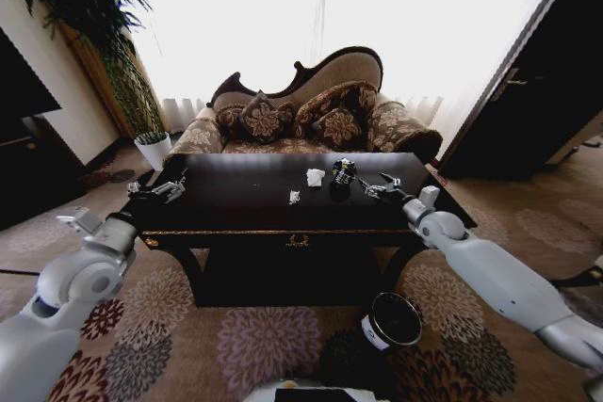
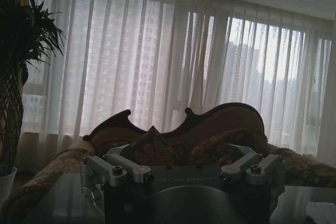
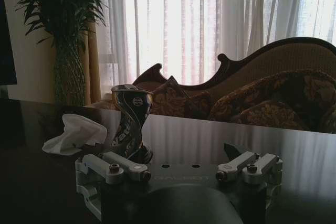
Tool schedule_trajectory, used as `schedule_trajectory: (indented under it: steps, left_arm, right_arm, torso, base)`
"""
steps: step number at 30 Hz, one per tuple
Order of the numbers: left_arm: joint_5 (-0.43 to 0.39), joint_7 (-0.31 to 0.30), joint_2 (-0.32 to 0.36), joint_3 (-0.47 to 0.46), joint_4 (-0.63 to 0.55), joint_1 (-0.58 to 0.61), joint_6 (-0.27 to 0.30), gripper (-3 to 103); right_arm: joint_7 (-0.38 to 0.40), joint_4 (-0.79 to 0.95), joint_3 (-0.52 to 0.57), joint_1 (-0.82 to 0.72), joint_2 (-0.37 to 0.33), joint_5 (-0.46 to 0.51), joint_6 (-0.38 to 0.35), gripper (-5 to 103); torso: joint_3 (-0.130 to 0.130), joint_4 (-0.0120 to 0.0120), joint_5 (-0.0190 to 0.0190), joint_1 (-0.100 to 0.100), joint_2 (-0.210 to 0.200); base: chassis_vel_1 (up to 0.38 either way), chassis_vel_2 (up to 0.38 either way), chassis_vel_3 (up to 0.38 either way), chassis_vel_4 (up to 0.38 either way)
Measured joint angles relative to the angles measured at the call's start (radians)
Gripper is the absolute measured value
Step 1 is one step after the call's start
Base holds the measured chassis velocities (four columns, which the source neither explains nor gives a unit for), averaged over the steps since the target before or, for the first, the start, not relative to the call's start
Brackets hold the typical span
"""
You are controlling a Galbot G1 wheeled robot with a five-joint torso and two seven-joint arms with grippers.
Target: Move to the front of the table and place the trash on the table into the trash bin.
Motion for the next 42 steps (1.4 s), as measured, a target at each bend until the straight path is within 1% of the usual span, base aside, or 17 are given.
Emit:
schedule_trajectory:
  steps: [7,18,26,31,32,33,35,36,37,38,39,40,42]
  left_arm:
    - [0.000,0.000,0.000,0.000,0.000,0.000,0.000,100]
    - [0.000,0.000,0.000,0.000,0.000,0.000,0.000,100]
    - [0.000,0.000,0.000,0.000,0.000,0.000,0.000,100]
    - [0.000,0.000,0.000,0.000,0.000,0.000,0.000,100]
    - [0.000,0.000,0.000,0.000,0.000,0.000,0.000,100]
    - [0.000,0.000,0.000,0.000,0.000,0.000,0.000,100]
    - [0.000,0.000,0.000,0.000,0.000,0.000,0.000,100]
    - [0.000,0.000,0.000,0.000,0.000,0.000,0.000,100]
    - [0.000,0.000,0.000,0.000,0.000,0.000,0.000,100]
    - [0.000,0.000,0.000,0.000,0.000,0.000,0.000,100]
    - [0.000,0.000,0.000,0.000,0.000,0.000,0.000,100]
    - [0.000,0.000,0.000,0.000,0.000,0.000,0.000,100]
    - [0.000,0.000,0.000,0.000,0.000,0.000,0.000,100]
  right_arm:
    - [0.002,-0.027,-0.066,0.072,0.028,-0.003,-0.002,100]
    - [0.006,-0.073,-0.127,0.154,0.064,-0.005,-0.004,100]
    - [0.009,-0.138,-0.194,0.229,0.115,-0.005,-0.002,100]
    - [0.022,-0.161,-0.228,0.260,0.138,-0.002,0.010,100]
    - [0.029,-0.166,-0.235,0.265,0.142,0.002,0.022,102]
    - [0.031,-0.168,-0.237,0.267,0.143,0.003,0.027,98]
    - [0.032,-0.170,-0.241,0.268,0.144,0.004,0.034,98]
    - [0.033,-0.171,-0.243,0.268,0.144,0.004,0.039,88]
    - [0.033,-0.171,-0.243,0.268,0.144,0.004,0.041,82]
    - [0.034,-0.171,-0.243,0.268,0.144,0.004,0.042,82]
    - [0.037,-0.170,-0.243,0.268,0.145,0.004,0.043,77]
    - [0.037,-0.170,-0.243,0.268,0.145,0.004,0.043,77]
    - [0.044,-0.169,-0.243,0.265,0.145,0.002,0.049,65]
  torso:
    - [0.000,0.0000,-0.0001,0.000,0.000]
    - [0.000,0.0000,0.0000,0.000,0.000]
    - [0.000,0.0001,0.0000,0.000,0.000]
    - [0.000,0.0001,0.0000,0.000,0.000]
    - [0.000,0.0001,-0.0001,0.000,0.000]
    - [0.000,0.0001,0.0000,0.000,0.000]
    - [0.000,0.0001,0.0000,0.000,0.000]
    - [0.000,0.0000,0.0000,0.000,0.000]
    - [0.000,0.0000,0.0000,0.000,0.000]
    - [0.000,0.0000,0.0000,0.000,0.000]
    - [0.000,0.0000,0.0000,0.000,0.000]
    - [0.000,0.0000,0.0000,0.000,0.000]
    - [0.000,0.0000,0.0000,0.000,0.000]
  base:
    - [0.000,0.000,0.000,0.000]
    - [0.000,0.000,0.000,0.000]
    - [0.000,0.000,0.000,0.000]
    - [0.000,0.000,0.000,0.000]
    - [0.000,0.000,0.000,0.000]
    - [0.000,0.000,0.000,0.000]
    - [0.000,0.000,0.000,0.000]
    - [0.000,0.000,0.000,0.000]
    - [0.000,0.000,0.000,0.000]
    - [0.000,0.000,0.000,0.000]
    - [0.000,0.000,0.000,0.000]
    - [0.000,0.000,0.000,0.000]
    - [0.000,0.000,0.000,0.000]
